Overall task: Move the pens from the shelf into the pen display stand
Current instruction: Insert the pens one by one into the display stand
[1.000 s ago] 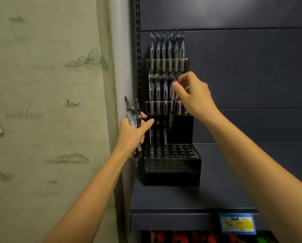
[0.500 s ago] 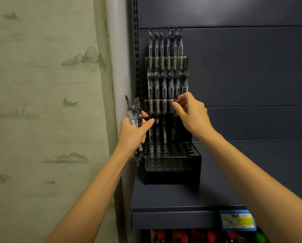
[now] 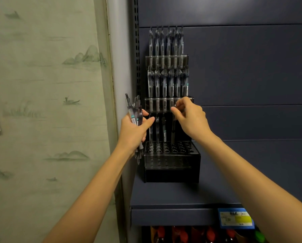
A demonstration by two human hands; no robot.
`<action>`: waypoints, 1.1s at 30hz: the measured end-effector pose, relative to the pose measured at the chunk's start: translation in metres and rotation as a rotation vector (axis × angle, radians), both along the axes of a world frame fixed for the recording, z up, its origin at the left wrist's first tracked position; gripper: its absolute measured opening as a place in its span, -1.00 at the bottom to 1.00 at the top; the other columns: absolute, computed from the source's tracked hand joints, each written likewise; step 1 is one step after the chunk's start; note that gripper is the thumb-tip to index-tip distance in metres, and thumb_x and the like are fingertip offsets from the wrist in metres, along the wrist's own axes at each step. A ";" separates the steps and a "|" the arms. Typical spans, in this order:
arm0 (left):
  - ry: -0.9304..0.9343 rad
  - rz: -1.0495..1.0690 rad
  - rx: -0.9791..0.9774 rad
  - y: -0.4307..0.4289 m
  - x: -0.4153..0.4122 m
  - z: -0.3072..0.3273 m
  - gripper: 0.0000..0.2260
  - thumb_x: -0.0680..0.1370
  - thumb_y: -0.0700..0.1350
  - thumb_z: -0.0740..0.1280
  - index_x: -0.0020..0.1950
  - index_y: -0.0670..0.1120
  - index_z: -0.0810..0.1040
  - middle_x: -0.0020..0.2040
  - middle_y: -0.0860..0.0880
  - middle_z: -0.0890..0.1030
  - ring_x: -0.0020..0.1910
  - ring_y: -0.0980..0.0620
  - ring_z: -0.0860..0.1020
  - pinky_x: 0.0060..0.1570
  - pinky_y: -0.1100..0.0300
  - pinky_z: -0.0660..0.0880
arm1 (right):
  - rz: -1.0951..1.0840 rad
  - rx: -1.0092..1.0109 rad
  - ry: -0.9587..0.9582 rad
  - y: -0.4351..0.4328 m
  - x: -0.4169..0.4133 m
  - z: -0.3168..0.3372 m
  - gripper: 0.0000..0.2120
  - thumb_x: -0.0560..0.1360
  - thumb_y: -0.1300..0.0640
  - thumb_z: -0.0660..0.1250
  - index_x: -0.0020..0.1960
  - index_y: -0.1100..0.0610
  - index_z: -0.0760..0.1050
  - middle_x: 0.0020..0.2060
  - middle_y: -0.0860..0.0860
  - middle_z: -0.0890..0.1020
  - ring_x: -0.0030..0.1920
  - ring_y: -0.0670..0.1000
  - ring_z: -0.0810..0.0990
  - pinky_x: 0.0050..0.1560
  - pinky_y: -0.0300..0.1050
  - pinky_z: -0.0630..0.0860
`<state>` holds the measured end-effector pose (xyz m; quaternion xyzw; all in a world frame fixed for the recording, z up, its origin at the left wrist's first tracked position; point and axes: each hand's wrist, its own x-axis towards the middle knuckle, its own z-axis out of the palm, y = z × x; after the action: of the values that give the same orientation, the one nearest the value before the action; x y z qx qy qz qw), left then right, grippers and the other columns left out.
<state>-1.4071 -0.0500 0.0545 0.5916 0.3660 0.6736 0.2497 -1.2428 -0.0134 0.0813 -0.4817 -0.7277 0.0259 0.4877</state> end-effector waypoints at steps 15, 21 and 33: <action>0.012 0.006 0.003 -0.004 0.005 0.003 -0.88 0.53 -0.25 0.35 -0.01 -0.15 0.44 -0.40 0.00 0.42 -0.64 0.17 0.31 -0.60 0.33 0.30 | -0.121 -0.052 -0.188 -0.004 -0.002 -0.017 -0.71 0.53 -0.13 0.28 0.11 0.05 0.42 -0.09 -0.08 0.59 -0.04 0.04 0.56 -0.14 -0.09 0.39; 0.058 0.022 0.020 -0.007 0.007 0.008 -0.92 0.55 -0.25 0.32 -0.02 -0.17 0.44 -0.43 -0.01 0.41 -0.66 0.18 0.31 -0.59 0.33 0.30 | 0.101 0.116 -0.065 -0.017 -0.009 0.008 -0.84 0.55 -0.07 0.25 0.03 -0.02 0.50 -0.13 -0.13 0.55 -0.17 -0.09 0.50 -0.12 -0.06 0.50; 0.064 0.047 -0.017 -0.018 0.020 0.016 -0.81 0.56 -0.22 0.31 -0.16 0.04 0.40 -0.50 0.05 0.43 -0.65 0.18 0.34 -0.65 0.32 0.28 | 0.297 0.047 -0.031 -0.041 -0.034 0.028 -0.87 0.47 -0.06 0.38 -0.08 -0.02 0.54 -0.29 -0.17 0.55 -0.34 -0.21 0.42 -0.19 -0.17 0.47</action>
<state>-1.3875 -0.0684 0.0706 0.6020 0.3934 0.6567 0.2271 -1.2765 -0.0547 0.1088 -0.3574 -0.7987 0.0732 0.4784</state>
